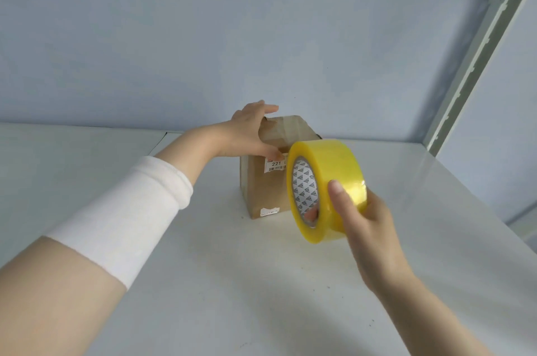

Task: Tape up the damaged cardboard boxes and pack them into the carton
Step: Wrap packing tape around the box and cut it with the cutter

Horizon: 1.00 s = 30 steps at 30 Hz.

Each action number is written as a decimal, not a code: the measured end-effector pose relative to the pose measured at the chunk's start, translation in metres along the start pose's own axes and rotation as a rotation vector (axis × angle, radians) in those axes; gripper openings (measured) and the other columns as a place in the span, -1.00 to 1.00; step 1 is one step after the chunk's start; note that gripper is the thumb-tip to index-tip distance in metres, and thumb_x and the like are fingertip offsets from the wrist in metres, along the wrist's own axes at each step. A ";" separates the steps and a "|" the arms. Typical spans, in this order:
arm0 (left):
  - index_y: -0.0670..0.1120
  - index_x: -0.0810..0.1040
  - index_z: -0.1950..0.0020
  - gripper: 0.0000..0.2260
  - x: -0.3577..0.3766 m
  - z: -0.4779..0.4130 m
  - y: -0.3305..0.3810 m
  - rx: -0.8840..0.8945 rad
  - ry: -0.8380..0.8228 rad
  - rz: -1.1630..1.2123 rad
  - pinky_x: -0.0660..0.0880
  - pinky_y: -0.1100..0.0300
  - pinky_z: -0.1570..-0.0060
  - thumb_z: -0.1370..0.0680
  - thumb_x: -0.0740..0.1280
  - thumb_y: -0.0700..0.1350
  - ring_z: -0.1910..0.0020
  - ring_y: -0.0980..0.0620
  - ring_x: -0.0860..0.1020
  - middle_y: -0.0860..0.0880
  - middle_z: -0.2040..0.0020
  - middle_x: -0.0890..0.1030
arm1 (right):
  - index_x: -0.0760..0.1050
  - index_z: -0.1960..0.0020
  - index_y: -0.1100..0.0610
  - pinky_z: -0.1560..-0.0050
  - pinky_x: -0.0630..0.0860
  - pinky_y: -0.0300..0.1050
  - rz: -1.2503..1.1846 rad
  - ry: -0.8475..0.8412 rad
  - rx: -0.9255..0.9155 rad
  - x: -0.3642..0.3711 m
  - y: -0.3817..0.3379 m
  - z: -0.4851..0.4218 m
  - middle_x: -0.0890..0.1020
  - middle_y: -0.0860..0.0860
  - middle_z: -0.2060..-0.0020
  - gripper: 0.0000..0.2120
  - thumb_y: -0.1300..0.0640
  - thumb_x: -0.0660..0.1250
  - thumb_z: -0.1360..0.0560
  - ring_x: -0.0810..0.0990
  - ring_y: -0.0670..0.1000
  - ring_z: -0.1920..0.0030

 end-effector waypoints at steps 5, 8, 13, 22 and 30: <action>0.15 0.44 -0.16 -0.59 0.001 0.017 0.000 0.184 0.184 0.199 0.23 0.26 -0.25 -0.39 0.49 -0.04 -0.32 0.16 0.29 0.11 -0.31 0.32 | 0.57 0.30 0.15 0.44 0.50 -0.30 0.006 -0.006 0.007 0.001 -0.015 -0.007 0.65 -0.01 0.48 -0.60 -0.21 0.34 -0.36 0.60 -0.13 0.45; 0.15 0.56 -0.01 -0.84 -0.007 0.017 0.002 0.177 0.221 0.323 0.34 0.33 -0.14 -0.47 0.42 -0.02 -0.13 0.25 0.47 0.17 -0.16 0.52 | 0.64 0.36 -0.08 0.35 0.56 -0.13 0.014 -0.029 -0.008 -0.007 -0.043 -0.025 0.67 -0.01 0.44 -0.62 -0.36 0.28 -0.27 0.64 -0.07 0.41; -0.01 0.60 0.17 -0.74 0.004 0.008 -0.008 -0.024 0.225 0.543 0.42 0.17 0.08 -0.55 0.25 0.11 0.19 0.07 0.54 0.04 0.21 0.62 | 0.61 0.38 0.10 0.16 0.64 -0.04 0.013 -0.066 0.093 -0.002 -0.067 -0.071 0.70 -0.03 0.37 -0.49 -0.30 0.24 -0.44 0.70 0.03 0.27; -0.05 0.55 0.23 -0.79 0.016 -0.024 -0.043 -0.140 0.494 0.655 0.40 0.42 0.40 -0.51 0.35 0.05 0.33 0.21 0.54 0.08 0.29 0.57 | 0.56 -0.01 0.13 0.02 0.60 -0.08 0.047 -0.251 0.035 0.034 -0.032 -0.112 0.72 0.00 0.16 -0.64 -0.16 0.25 -0.51 0.68 0.01 0.06; -0.15 0.58 -0.01 -0.78 0.038 -0.052 -0.065 -0.326 0.332 0.716 0.50 0.19 0.19 -0.52 0.36 -0.01 0.16 0.00 0.57 -0.10 0.08 0.62 | 0.49 -0.11 0.16 -0.07 0.57 0.01 0.083 -0.096 0.014 0.050 0.005 -0.137 0.68 -0.04 0.21 -0.66 -0.10 0.25 -0.54 0.67 -0.06 0.13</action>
Point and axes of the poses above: each hand's wrist, its own z-axis away from the middle knuckle, its own x-axis out of the palm, y = z × x, the point moved 4 cm from there along -z, towards the middle knuckle
